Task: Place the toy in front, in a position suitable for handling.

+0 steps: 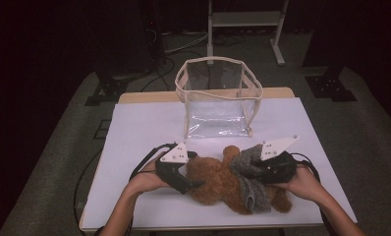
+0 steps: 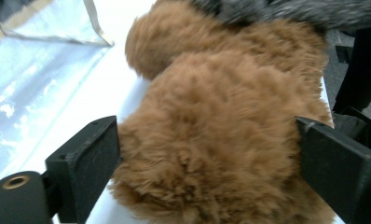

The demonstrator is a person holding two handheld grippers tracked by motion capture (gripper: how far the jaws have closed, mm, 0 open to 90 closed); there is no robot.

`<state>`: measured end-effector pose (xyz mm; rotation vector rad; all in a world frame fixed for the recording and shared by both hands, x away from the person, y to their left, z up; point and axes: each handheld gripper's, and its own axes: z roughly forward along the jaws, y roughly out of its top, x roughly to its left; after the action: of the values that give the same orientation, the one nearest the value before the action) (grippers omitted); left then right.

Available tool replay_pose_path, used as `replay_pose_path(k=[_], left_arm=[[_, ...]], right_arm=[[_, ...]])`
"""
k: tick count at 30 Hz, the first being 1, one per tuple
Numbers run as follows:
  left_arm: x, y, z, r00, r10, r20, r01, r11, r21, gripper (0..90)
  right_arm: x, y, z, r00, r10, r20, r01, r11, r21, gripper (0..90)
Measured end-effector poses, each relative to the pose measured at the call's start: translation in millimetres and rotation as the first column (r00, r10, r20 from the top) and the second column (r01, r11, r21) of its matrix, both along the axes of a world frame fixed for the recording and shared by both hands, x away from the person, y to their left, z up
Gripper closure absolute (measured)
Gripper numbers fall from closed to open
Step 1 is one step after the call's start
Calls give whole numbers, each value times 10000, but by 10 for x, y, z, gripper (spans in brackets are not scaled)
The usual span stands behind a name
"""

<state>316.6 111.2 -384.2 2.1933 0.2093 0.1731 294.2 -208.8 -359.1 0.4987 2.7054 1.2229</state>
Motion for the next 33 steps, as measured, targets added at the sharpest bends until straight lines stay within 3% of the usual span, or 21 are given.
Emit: replay_pose_path(k=[2,5,9,12,14,17,22,27,30,33], left_arm=[[-22,-40,-41,9987,-457,-232,460,9989,131,157],[-65,-83,-72,9969,-771,-131,776,9961,419,192],[-101,-91,-64,9960,-891,19,889,9945,556,214],[-116,-89,-65,9959,-900,77,893,9936,690,223],[-117,-83,-68,9961,-877,89,868,9937,703,227],[-117,-74,-68,9958,-899,143,889,9941,624,230],[-122,-76,-59,9953,-940,251,920,9932,712,229],[-124,-84,-52,9949,-963,300,937,9926,772,229],[-133,-94,-50,9940,-1026,376,994,9919,789,232],[-138,-95,-46,9936,-1053,416,1014,9911,867,233]], right_arm=[[-34,-20,8,9999,111,-47,-111,9999,32,688],[-33,15,66,9997,236,6,-236,9994,-243,687],[59,218,122,9982,584,160,-577,9975,-396,686],[117,428,73,9952,980,83,-975,9943,-431,685],[127,469,60,9945,1041,94,-1036,9938,-414,685],[150,370,64,9960,894,12,-894,9956,-285,685],[109,-44,77,9999,-65,-147,66,9999,102,684],[72,-342,122,9971,-754,-95,755,9971,137,683],[99,-360,141,9967,-802,-121,804,9967,107,683],[193,-252,145,9976,-668,-153,670,9977,120,682]])
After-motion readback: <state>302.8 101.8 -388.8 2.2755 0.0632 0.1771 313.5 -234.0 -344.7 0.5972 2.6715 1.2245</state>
